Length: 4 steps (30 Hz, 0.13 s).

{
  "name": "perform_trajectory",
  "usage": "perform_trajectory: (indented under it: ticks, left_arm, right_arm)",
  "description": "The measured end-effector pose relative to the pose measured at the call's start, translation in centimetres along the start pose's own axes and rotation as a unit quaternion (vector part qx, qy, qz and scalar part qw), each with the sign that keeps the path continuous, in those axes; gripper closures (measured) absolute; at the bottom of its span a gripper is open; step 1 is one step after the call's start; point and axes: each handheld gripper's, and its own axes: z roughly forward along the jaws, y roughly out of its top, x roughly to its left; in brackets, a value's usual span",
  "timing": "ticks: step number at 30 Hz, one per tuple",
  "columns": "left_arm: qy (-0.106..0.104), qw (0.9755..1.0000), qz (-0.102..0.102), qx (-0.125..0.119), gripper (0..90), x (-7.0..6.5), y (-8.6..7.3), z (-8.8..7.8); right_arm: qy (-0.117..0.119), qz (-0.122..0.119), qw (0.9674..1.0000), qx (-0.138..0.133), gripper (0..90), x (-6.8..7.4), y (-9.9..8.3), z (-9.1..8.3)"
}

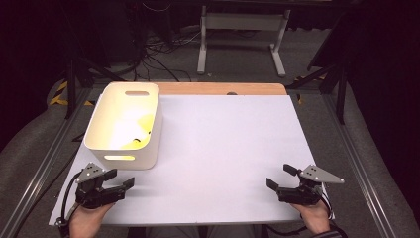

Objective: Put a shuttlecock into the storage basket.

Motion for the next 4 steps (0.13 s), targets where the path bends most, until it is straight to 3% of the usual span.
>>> perform_trajectory:
  ticks: [4]
  left_arm:
    - [-0.001,1.0000,0.004,0.001,26.0,-0.11,0.01,0.03]
  right_arm:
    - [0.000,-0.001,1.0000,0.002,11.8,0.04,0.00,0.08]
